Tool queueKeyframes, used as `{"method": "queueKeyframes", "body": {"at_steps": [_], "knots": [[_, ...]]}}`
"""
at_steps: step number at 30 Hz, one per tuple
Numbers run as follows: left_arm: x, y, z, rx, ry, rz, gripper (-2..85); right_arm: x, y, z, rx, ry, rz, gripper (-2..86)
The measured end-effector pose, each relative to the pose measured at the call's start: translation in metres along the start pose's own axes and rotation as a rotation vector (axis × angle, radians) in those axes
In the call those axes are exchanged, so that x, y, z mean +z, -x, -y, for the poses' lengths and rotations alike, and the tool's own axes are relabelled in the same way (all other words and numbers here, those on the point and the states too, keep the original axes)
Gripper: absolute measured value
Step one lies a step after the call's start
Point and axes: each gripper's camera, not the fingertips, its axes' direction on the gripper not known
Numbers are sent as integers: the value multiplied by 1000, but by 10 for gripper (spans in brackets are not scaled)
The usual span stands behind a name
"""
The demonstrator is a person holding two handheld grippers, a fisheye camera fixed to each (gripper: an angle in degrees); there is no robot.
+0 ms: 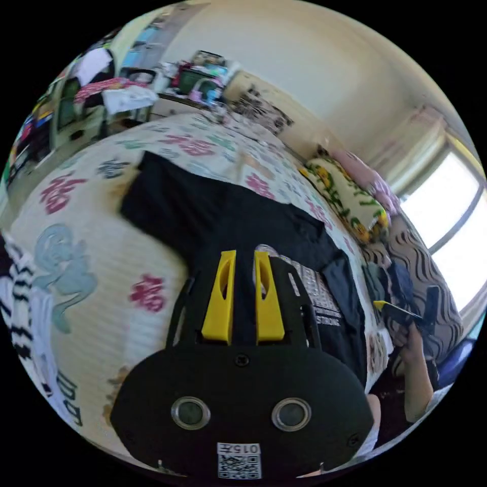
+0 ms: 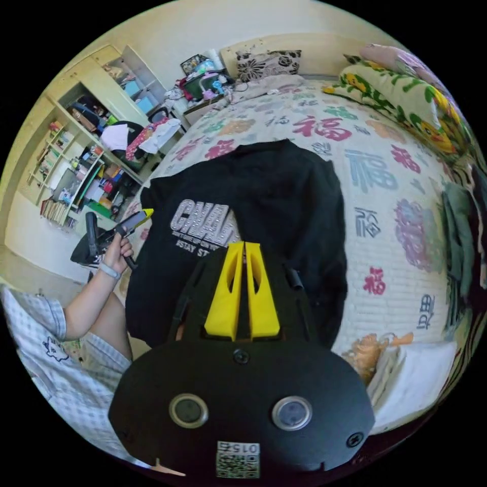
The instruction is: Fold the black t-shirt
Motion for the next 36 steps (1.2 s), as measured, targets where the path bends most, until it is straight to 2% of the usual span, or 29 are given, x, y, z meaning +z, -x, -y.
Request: {"method": "queueKeyframes", "body": {"at_steps": [5,8,10,12,16,20,25,28,32,36], "knots": [[-24,107,-39,-228,-88,-18,95,56,119,99,-241,82,137,16],[-17,149,-44,-322,-159,-30,107,96,185,149,-338,156,144,27],[-4,169,-44,-358,-146,-21,98,117,218,174,-369,190,134,33],[9,196,-56,-404,-104,-77,38,135,243,198,-378,214,123,39],[-10,209,-104,-346,-166,-58,1,173,289,248,-398,233,81,63],[-25,238,-157,-393,-250,-169,-6,227,338,288,-459,339,1,95],[-26,257,-165,-404,-244,-184,-7,294,369,320,-402,514,-46,101],[-27,268,-164,-413,-240,-200,-7,308,375,326,-425,518,-198,62],[-31,272,-152,-412,-230,-185,-7,293,359,337,-416,513,-120,20],[-49,256,-126,-330,-250,-152,-7,249,325,344,-335,397,25,7]]}}
